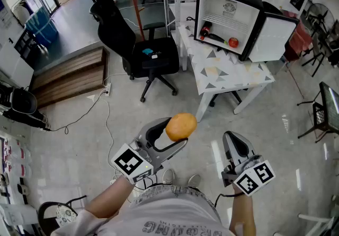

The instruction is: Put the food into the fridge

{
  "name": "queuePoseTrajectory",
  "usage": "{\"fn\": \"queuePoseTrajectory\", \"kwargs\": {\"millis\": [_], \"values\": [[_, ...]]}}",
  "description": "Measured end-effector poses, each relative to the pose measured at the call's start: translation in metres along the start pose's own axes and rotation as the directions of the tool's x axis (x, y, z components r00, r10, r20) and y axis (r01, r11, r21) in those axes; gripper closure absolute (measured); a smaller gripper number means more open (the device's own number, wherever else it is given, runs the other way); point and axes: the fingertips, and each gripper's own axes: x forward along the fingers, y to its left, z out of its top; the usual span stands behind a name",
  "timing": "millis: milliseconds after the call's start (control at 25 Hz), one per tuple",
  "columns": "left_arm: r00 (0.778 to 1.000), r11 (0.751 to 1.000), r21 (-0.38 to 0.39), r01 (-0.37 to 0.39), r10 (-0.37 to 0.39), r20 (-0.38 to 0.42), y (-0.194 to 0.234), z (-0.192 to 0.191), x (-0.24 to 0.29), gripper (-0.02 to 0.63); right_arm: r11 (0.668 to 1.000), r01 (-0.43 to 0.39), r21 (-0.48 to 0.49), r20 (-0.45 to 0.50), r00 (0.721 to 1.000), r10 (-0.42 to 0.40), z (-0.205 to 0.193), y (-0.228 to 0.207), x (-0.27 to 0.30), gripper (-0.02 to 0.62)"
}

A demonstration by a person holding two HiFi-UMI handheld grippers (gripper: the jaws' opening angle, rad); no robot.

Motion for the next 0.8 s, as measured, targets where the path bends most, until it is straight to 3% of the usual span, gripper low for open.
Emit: {"fn": "queuePoseTrajectory", "kwargs": {"millis": [440,800], "values": [[1.000,1.000,0.006,-0.020,0.020,-0.009,-0.013,-0.004,0.025,0.305,0.999,0.035,0.010,0.001,0.999,-0.035,0.005,-0.031,-0.018,0.594],[0.999,0.999,0.002,-0.038,0.038,-0.017,-0.040,-0.011,0.049,0.305,1.000,0.000,0.009,-0.012,1.000,0.001,0.005,-0.052,-0.042,0.594]]}}
